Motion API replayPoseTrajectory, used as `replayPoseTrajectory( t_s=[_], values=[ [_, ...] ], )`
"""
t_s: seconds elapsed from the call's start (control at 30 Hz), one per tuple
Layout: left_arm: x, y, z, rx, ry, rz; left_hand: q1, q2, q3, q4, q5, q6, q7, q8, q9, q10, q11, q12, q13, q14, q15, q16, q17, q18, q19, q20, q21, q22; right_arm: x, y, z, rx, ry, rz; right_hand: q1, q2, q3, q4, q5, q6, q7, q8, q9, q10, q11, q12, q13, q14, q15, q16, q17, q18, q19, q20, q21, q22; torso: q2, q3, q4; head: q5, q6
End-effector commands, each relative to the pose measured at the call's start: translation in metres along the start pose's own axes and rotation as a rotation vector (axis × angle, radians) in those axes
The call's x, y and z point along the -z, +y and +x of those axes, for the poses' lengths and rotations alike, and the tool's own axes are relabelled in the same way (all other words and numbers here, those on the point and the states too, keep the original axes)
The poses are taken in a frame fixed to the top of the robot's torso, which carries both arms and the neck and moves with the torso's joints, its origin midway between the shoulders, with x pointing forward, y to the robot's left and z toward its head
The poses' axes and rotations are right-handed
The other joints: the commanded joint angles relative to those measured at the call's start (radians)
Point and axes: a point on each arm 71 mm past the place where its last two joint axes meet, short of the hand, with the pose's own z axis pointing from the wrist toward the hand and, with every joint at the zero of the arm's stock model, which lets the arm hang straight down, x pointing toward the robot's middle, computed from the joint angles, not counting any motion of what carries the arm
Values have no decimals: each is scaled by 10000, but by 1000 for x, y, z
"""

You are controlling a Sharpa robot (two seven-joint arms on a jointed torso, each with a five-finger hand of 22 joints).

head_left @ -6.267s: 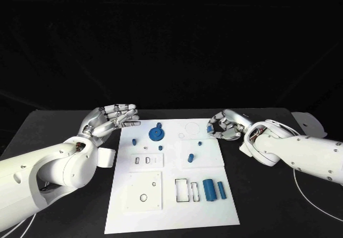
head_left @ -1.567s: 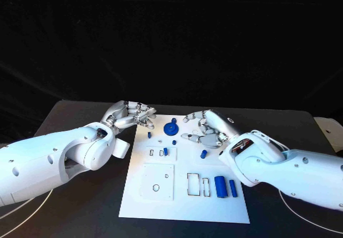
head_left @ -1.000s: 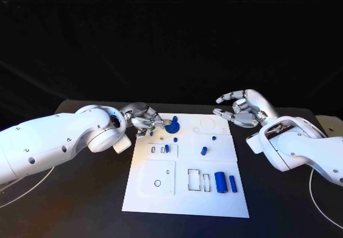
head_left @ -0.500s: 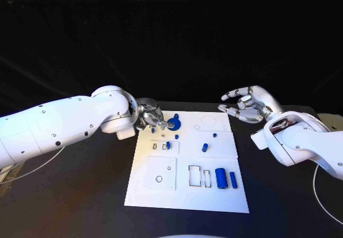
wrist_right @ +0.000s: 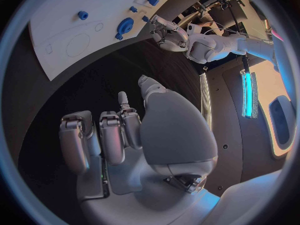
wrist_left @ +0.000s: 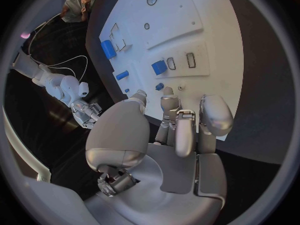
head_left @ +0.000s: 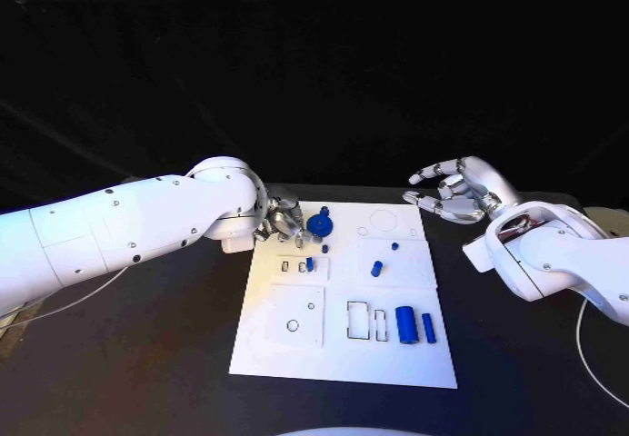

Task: Assemble the parts on the task board

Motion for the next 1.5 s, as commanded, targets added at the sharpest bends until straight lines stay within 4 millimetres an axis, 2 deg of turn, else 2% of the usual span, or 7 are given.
replayPoseTrajectory(
  t_s=[0.03,0.17,0.6,0.93,1.27,1.5],
  values=[
    [-3,-1,3,-435,348,-180,-108,26,-53,-6,-38,-55,-2,79,24,-73,-3,29,-34,908,-56,54,2202,-160,86,7,58,45,-1,0,2,132,180,-11,-8,-77,64,19,60,34,-6,56,-9,-12,-46,-45,1413,1024,-62,55,2627,-69,1047,-73,44,2627,20,-5,-14,5,-28],
    [-7,-2,6,-478,526,-217,-68,93,-76,-13,-35,-64,-14,124,88,-65,-14,53,-33,911,-65,63,2213,-168,110,1,86,97,-1,0,2,137,178,0,-12,-82,65,20,66,29,-5,54,-11,-26,-46,-63,1400,1024,-62,55,2627,-69,1047,-73,44,2627,30,-16,-12,-10,-59],
    [-13,-9,16,-519,1067,-119,62,222,-57,-23,-31,-111,-24,173,183,-64,-23,86,-35,926,-73,96,2261,-190,154,-6,154,223,-3,0,3,140,219,26,-21,-83,73,24,79,24,-4,54,-14,-32,-45,-70,1394,1024,-61,55,2627,-69,1047,-74,44,2627,20,-3,-7,-92,-117],
    [-15,-9,21,-559,1342,-109,93,234,-52,-27,-30,-124,-24,179,201,-82,-24,68,-66,931,-74,107,2277,-197,166,-7,177,265,-3,-1,3,144,245,69,-47,-75,87,38,112,21,-3,57,-18,-34,-45,-72,1393,1024,-61,55,2627,-69,1047,-75,44,2627,24,-8,-13,-71,-134],
    [-16,-8,23,-551,1486,-115,289,295,-4,-36,-27,-182,-22,206,289,-106,-23,77,-94,939,-72,127,2306,-212,188,-4,225,349,-4,-2,4,154,260,111,-47,-75,87,38,112,21,-3,57,-18,-34,-45,-72,1393,1024,-61,55,2627,-69,1047,-75,44,2627,19,5,-5,-66,-136],
    [-16,-8,24,-572,1536,-110,410,343,59,-42,-29,-204,-22,218,337,-107,-24,96,-98,941,-72,133,2314,-216,193,-1,243,378,-4,-2,4,160,258,130,-73,-70,98,47,139,20,-3,61,-22,-34,-44,-72,1392,1024,-61,55,2627,-69,1047,-75,44,2627,27,5,-22,-56,-141]
  ],
)
